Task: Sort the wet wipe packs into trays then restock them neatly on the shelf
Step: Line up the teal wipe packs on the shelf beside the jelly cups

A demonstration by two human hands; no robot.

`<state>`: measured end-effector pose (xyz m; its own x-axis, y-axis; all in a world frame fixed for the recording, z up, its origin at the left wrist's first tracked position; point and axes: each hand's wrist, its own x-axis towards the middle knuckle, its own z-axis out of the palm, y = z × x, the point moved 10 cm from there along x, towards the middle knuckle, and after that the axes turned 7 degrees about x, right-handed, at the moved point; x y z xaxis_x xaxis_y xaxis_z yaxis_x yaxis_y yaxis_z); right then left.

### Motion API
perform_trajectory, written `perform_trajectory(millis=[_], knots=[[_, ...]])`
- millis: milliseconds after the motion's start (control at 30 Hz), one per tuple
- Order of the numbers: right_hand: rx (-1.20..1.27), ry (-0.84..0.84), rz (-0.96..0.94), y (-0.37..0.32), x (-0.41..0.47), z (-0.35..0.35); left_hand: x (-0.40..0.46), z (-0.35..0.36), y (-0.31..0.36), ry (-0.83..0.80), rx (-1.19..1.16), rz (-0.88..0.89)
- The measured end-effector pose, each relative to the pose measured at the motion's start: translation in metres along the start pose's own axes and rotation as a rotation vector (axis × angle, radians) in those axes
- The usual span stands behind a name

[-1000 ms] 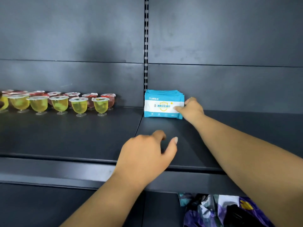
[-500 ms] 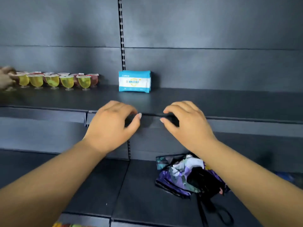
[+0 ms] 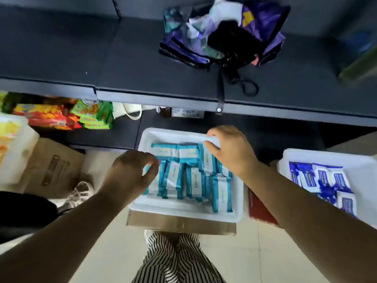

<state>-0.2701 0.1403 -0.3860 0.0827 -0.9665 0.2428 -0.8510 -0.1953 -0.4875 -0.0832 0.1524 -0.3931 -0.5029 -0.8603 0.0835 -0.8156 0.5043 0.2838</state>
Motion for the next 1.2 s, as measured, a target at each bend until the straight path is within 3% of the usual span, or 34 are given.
perform_trajectory(millis=[133, 200, 333, 400, 567, 733, 900, 1000, 1100, 1200], knots=[[0.000, -0.377, 0.360, 0.091, -0.088, 0.095, -0.053, 0.121, -0.015, -0.280, -0.058, -0.141], [-0.026, -0.512, 0.485, 0.126, -0.127, 0.127, -0.069, 0.165, -0.012, -0.351, -0.060, -0.123], [-0.009, -0.705, 0.564, 0.167, -0.168, 0.169, -0.095, 0.238, 0.002, -0.460, 0.019, 0.052], [-0.009, -0.757, 0.560, 0.182, -0.175, 0.180, -0.106, 0.270, -0.003, -0.521, 0.013, 0.056], [-0.081, -0.782, 0.434, 0.195, -0.171, 0.196, -0.125, 0.325, -0.018, -0.526, 0.089, -0.015], [-0.176, -0.836, 0.360, 0.198, -0.168, 0.220, -0.133, 0.333, -0.021, -0.479, 0.047, -0.041], [-0.290, -0.895, 0.379, 0.196, -0.171, 0.221, -0.130, 0.329, -0.015, -0.585, 0.096, -0.013], [-0.099, -0.934, 0.586, 0.201, -0.175, 0.215, -0.129, 0.330, -0.016, -0.675, 0.032, -0.074], [0.173, -0.827, 0.819, 0.209, -0.174, 0.202, -0.123, 0.327, -0.022, -0.746, -0.010, -0.206], [0.480, -0.627, 1.041, 0.210, -0.175, 0.189, -0.098, 0.312, -0.044, -0.674, -0.266, -0.526]])
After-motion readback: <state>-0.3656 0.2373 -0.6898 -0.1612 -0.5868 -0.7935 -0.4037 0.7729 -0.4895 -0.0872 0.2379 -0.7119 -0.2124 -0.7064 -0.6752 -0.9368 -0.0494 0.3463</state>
